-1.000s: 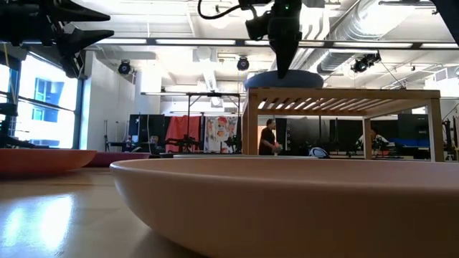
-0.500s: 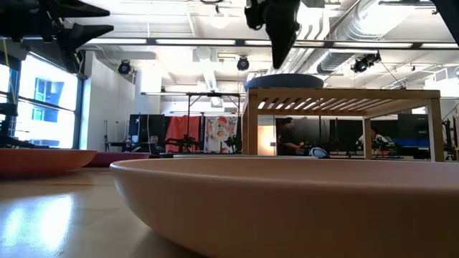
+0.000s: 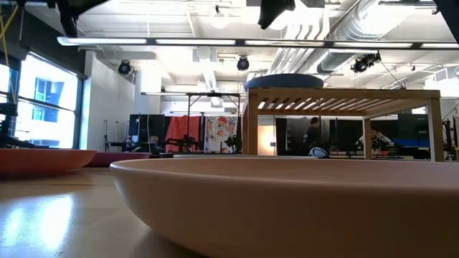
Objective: Place and stack plates onto a shelf
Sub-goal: Stack the purple plate on top of the blue plate on the shelf
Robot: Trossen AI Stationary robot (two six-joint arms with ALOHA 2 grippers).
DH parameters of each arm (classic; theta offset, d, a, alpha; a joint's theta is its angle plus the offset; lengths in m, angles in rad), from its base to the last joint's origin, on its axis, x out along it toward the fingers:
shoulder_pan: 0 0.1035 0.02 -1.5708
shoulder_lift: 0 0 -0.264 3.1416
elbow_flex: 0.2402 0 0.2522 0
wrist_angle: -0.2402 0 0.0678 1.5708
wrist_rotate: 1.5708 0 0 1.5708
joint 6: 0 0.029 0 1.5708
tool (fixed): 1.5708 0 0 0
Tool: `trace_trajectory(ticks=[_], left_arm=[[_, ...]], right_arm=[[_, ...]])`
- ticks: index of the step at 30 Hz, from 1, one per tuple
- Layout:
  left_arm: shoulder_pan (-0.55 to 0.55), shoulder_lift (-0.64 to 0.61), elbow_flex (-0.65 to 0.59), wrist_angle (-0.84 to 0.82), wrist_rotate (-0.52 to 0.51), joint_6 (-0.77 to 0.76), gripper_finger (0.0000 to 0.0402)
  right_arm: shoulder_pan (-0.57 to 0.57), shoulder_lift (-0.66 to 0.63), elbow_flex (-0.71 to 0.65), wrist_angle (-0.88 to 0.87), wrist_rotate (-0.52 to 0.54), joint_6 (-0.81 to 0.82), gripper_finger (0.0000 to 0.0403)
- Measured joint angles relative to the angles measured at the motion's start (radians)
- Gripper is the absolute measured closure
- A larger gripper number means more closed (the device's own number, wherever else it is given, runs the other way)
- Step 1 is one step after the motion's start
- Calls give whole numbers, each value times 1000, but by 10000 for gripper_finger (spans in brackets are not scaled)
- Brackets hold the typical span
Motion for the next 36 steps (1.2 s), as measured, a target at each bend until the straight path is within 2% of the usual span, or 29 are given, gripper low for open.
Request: trace_trajectory(ticks=[6, 9, 13, 16, 25, 27, 36], left_arm=[[0, 122, 160, 7, -29, 242, 300], [1, 188, 225, 7, -83, 348, 300], [4, 256, 274, 6, -153, 446, 300], [28, 292, 284, 5, -169, 461, 300], [165, 438, 284, -45, -87, 307, 300], [210, 475, 285, -100, -56, 235, 300], [441, 609, 284, -438, 200, -155, 300]], right_arm=[[-1, -10, -11, -21, 4, -2, 295], [-1, -10, -12, -20, 4, -9, 295], [-1, -10, -13, -19, 4, -21, 295], [-1, -10, -13, -17, 4, -24, 295], [-1, -10, -13, -14, 4, -19, 295], [-1, -10, -14, -14, 4, 0, 295], [-1, -10, -14, -14, 4, 60, 295]])
